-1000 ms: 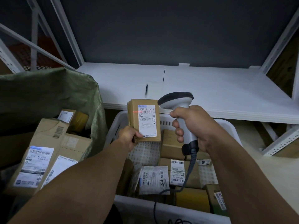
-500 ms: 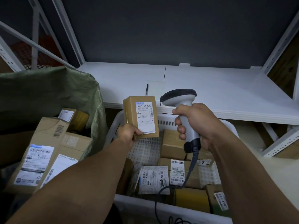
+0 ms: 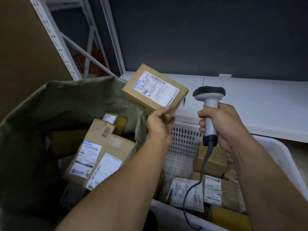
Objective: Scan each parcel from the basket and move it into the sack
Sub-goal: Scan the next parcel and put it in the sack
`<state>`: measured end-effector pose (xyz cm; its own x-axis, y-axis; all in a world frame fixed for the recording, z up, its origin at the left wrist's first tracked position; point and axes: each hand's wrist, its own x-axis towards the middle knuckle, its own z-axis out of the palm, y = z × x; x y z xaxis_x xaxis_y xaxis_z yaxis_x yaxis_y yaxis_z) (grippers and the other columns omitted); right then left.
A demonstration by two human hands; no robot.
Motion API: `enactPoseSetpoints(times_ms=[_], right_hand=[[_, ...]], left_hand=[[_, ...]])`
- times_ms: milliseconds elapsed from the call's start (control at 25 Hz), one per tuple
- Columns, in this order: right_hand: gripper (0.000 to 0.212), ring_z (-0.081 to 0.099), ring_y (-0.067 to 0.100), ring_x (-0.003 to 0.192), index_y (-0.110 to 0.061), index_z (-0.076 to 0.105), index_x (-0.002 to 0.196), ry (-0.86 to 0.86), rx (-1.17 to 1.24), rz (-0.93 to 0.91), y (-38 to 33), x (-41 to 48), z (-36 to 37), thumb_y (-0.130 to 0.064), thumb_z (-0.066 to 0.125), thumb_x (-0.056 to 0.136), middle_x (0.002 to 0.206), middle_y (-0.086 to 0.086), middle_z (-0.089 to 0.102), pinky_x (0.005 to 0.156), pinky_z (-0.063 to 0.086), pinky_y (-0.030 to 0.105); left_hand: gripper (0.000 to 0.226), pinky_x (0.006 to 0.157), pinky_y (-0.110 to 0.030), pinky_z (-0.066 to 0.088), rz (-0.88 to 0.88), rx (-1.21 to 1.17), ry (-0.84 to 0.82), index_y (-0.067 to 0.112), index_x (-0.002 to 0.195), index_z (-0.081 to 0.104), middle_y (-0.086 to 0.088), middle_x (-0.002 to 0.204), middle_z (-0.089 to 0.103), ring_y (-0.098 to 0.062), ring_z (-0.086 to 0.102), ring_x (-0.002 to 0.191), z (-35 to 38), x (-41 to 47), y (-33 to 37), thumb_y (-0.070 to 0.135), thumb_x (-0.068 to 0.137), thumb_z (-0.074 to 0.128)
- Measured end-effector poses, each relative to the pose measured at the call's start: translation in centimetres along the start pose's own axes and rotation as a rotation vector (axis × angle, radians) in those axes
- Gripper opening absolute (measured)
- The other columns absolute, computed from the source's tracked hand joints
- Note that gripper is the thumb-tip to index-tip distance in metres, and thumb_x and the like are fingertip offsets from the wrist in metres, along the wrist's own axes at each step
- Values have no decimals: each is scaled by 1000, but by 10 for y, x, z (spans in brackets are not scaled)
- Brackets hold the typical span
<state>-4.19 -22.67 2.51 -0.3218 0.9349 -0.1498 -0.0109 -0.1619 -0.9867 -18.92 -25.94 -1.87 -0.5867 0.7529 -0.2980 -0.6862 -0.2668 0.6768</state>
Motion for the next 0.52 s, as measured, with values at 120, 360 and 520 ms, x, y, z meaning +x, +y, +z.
enactPoseSetpoints(times_ms=[120, 360, 520], right_hand=[[11, 52, 20, 53, -6, 55, 92, -62, 13, -34, -4, -2, 19, -1, 64, 88, 70, 11, 55, 59, 47, 38], [9, 53, 21, 55, -5, 57, 93, -137, -43, -24, 2, -1, 46, -3, 65, 88, 71, 13, 58, 61, 48, 38], [10, 54, 20, 55, -4, 58, 95, -170, -54, -12, 5, 1, 55, -2, 65, 89, 76, 14, 57, 56, 49, 34]], left_hand=[[41, 105, -39, 50, 140, -130, 76, 21, 129, 62, -2, 126, 68, -19, 61, 117, -2, -9, 21, 15, 89, 70], [58, 104, -43, 52, 377, -379, 310, 19, 142, 47, -2, 136, 58, -20, 55, 125, -18, -4, 63, 30, 92, 73], [47, 98, -37, 56, 412, -373, 424, 19, 142, 44, -7, 146, 50, -28, 54, 132, -48, 13, 84, 35, 101, 61]])
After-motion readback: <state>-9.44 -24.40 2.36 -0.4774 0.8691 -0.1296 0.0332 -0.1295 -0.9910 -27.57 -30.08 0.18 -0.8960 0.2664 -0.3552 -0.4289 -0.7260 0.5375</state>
